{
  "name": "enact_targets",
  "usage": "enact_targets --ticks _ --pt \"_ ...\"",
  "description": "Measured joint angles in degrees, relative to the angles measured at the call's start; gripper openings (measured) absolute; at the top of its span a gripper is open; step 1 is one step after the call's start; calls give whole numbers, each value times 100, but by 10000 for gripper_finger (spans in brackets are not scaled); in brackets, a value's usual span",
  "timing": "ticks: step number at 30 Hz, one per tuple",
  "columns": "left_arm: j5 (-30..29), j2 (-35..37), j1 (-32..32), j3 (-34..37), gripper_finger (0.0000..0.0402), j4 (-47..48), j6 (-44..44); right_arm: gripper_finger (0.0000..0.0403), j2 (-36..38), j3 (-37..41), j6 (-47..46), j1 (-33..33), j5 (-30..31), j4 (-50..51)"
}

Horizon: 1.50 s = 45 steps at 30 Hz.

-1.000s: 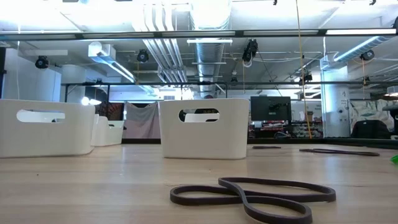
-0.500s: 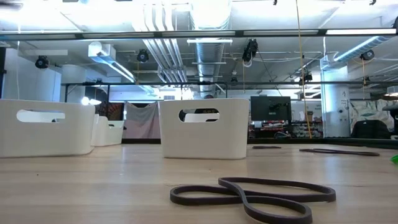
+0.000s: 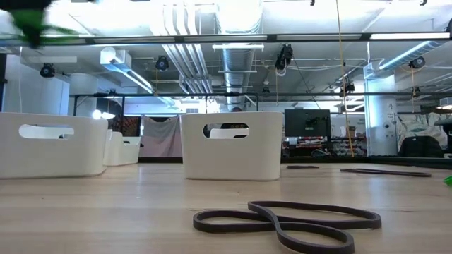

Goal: Sort rubber bands into baskets
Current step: Put the green rubber band into the top white bin

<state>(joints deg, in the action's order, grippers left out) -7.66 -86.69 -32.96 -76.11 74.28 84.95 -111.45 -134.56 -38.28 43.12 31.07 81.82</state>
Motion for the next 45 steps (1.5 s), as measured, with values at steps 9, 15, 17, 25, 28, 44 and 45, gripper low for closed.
enact_targets --ticks 9,15,17,25,28,44,45 --pt "-872 1201 3027 218 0 800 -2222 221 97 0 -627 382 39 194" --pt "-1527 1280 5675 528 0 398 -4425 221 224 0 -1455 396 53 590" --pt "-1436 1280 6467 672 0 -24 -5132 221 324 0 -1823 321 99 749" --pt "-1189 873 7961 1239 0 -987 -6654 221 536 -2 -1678 37 1258 814" --pt "-1382 546 8044 1357 0 -1079 -7019 221 568 -2 -1564 -149 1402 806" --pt "-1388 -1081 8591 1403 0 -1583 -7975 221 705 -2 -1579 -707 1094 611" --pt "-1388 -1143 8591 1403 0 -1591 -8053 221 705 -2 -1606 -707 1093 608"
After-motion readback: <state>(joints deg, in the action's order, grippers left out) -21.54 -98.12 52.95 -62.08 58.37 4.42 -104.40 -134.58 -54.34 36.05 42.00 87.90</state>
